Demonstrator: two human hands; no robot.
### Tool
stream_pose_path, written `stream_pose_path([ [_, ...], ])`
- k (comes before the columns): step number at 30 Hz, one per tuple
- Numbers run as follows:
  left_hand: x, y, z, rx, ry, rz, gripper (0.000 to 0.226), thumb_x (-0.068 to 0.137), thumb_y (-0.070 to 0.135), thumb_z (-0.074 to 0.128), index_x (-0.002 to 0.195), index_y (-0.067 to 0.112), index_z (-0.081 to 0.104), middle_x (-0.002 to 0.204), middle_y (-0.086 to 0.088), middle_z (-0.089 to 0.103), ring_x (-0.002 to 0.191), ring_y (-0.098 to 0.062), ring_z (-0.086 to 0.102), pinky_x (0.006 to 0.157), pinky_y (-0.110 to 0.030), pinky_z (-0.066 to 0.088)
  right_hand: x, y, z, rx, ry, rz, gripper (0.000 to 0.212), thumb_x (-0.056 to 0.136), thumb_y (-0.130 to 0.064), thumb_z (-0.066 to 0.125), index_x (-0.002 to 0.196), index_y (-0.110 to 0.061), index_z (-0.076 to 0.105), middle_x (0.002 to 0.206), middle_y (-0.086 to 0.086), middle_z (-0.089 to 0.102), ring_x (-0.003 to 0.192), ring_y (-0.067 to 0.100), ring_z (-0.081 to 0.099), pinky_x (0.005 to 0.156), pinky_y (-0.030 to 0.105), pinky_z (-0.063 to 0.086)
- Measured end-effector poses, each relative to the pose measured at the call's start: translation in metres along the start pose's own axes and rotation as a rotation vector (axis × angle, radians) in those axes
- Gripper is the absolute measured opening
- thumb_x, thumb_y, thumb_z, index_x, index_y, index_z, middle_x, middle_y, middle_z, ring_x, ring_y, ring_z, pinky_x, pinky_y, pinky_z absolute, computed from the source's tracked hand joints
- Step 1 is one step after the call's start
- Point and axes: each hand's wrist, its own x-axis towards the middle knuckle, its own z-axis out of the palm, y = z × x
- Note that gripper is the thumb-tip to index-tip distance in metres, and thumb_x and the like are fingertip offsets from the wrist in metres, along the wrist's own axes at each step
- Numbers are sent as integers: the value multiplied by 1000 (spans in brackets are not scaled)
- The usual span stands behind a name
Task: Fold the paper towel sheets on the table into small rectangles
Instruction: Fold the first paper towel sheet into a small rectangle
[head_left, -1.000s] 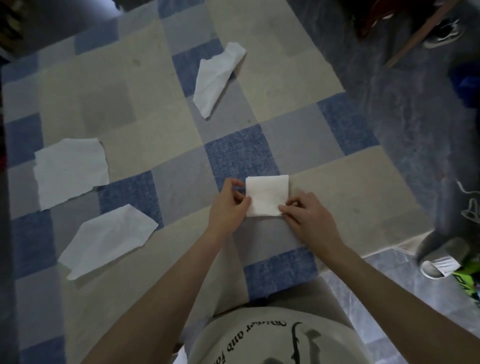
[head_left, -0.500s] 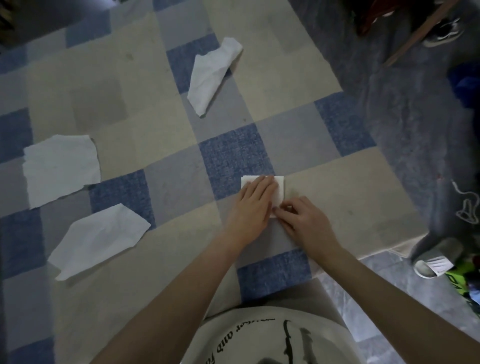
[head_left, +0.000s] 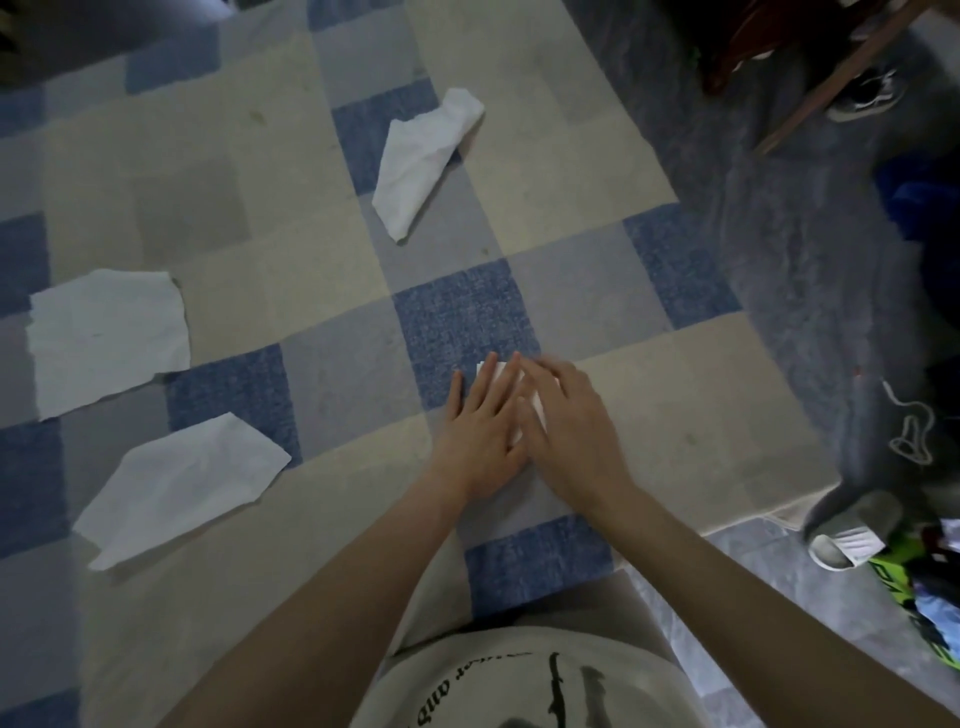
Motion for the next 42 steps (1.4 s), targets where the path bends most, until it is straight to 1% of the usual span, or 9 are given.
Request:
stream_pose_path([
  [4, 3, 3, 0, 12, 33, -61, 71, 94, 57, 18, 151, 31, -14, 162, 4, -4, 148, -19, -11, 119, -53, -3, 21, -15, 31, 23, -123, 23, 55, 100, -36, 29, 150, -15, 23, 156, 5, 24, 143, 16, 19, 118, 35, 16],
  [10, 1, 4, -2, -16, 33, -38, 73, 90, 59, 12, 150, 31, -18, 158, 9, -22, 146, -16, -22, 117, -51, -9, 18, 13, 48, -134, -208, -7, 65, 98, -45, 20, 153, -11, 10, 160, 5, 10, 147, 15, 4, 119, 29, 1],
  [16, -1, 3, -1, -61, 47, -31, 73, 92, 55, 19, 147, 35, -24, 157, 11, -24, 145, -15, -24, 118, -51, -9, 19, 14, 47, -137, -240, -8, 66, 98, -45, 18, 153, -11, 8, 161, 5, 8, 147, 14, 3, 120, 32, 3],
  [21, -5, -4, -4, -97, 43, 10, 64, 94, 39, 13, 154, 24, -4, 160, 9, -13, 147, -12, -17, 118, -50, -7, 14, 26, 45, -269, -224, -8, 64, 97, -47, 17, 153, -15, 9, 161, 1, 8, 147, 11, 4, 120, 37, 3],
  [25, -19, -20, 2, -82, 114, -154, 61, 97, 40, 15, 155, 26, 3, 161, 12, -5, 147, -5, -7, 118, -46, -8, 4, 40, 40, -398, -146, 74, 64, 97, -43, 20, 152, -11, 16, 159, 5, 17, 147, 16, 12, 117, 43, 5],
  [31, -27, -20, -7, -165, 180, -266, 63, 96, 47, 7, 154, 23, -2, 161, 8, -9, 147, -9, -13, 119, -46, -9, 4, 39, 42, -437, -147, 79, 64, 96, -40, 23, 152, -9, 18, 159, 6, 20, 146, 18, 15, 117, 45, 7],
  [36, -1, 16, -28, -244, 347, -91, 60, 101, 38, 17, 154, 13, 9, 162, -1, 2, 149, -17, -3, 120, -45, -4, 4, 42, 45, -483, -146, 77, 63, 95, -36, 25, 151, -9, 19, 159, 7, 20, 146, 18, 13, 117, 46, 10],
  [39, 15, 30, -21, -332, 294, 105, 57, 101, 36, 20, 153, 16, 11, 162, 0, 4, 150, -18, 1, 120, -46, 4, 3, 48, 47, -548, -196, 34, 65, 92, -34, 25, 153, -13, 14, 160, 6, 11, 147, 20, 4, 117, 48, 9],
  [42, 15, 23, -2, -290, 203, 24, 55, 100, 38, 13, 153, 24, 5, 161, 6, -1, 149, -12, -5, 120, -47, 5, 3, 45, 49, -572, -204, 67, 66, 92, -33, 23, 153, -13, 8, 161, 7, 6, 148, 22, 1, 118, 48, 5],
])
